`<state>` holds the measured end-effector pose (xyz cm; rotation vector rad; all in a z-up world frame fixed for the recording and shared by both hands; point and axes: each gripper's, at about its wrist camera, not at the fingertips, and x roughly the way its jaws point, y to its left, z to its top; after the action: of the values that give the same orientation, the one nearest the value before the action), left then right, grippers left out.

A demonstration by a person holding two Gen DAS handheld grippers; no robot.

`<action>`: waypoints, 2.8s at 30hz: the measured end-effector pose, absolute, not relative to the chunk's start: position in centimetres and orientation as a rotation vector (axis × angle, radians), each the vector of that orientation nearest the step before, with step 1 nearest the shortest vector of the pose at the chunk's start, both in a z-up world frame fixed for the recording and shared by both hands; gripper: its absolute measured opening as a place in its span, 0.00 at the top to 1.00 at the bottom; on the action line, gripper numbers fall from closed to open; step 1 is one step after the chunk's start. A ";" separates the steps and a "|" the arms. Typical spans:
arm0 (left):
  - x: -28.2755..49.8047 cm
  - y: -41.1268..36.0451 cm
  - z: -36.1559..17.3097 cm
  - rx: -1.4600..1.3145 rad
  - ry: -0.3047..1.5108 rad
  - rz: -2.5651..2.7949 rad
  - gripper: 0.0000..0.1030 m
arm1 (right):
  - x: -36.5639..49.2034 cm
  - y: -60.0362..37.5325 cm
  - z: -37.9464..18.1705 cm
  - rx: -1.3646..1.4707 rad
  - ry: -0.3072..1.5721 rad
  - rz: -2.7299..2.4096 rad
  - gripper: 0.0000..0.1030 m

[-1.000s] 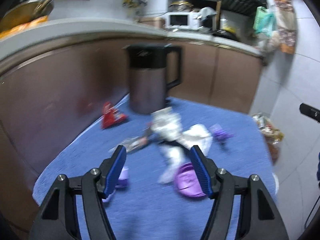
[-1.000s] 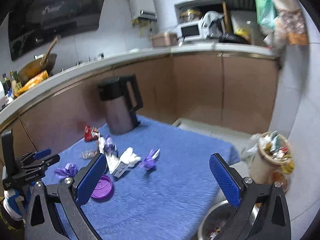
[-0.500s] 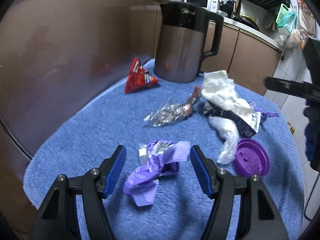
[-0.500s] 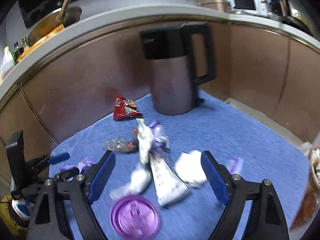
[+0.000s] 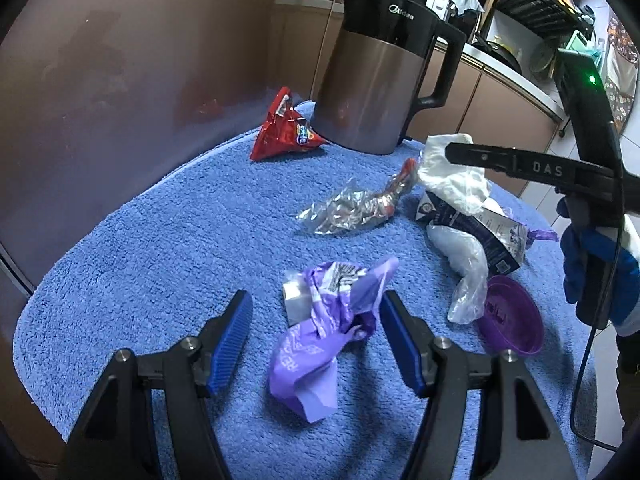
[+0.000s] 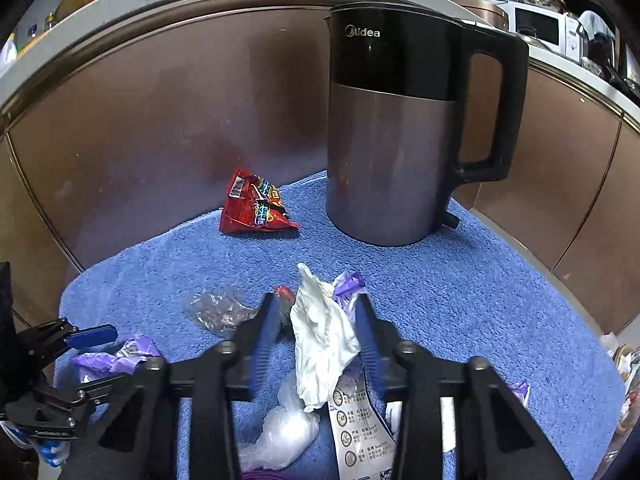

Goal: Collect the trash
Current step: 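Grasp the purple wrapper with the left tool while the right tool grasps white tissue, then carry both items to the steel bin and open both tools over it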

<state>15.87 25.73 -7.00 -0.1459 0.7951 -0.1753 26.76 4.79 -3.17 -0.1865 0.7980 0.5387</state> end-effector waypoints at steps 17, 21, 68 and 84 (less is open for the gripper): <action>14.1 25.3 -5.5 -0.161 0.794 -0.154 0.77 | 22.0 4.0 -0.1 -0.195 0.775 0.548 0.93; 12.5 24.8 -3.7 -0.148 0.757 -0.159 0.78 | 19.3 2.8 1.6 -0.178 0.755 0.555 0.93; 7.4 -22.1 -4.3 0.464 0.826 -0.676 0.79 | 1.0 -37.0 -3.3 0.256 0.707 -0.033 0.93; 12.0 -28.7 -11.3 0.417 0.997 -0.689 0.51 | 4.6 -41.3 -11.2 0.373 0.822 -0.078 0.75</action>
<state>12.02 -28.73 -11.31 0.4171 0.9967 -0.6887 4.61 -41.34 -11.21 0.3728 0.8216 -0.0784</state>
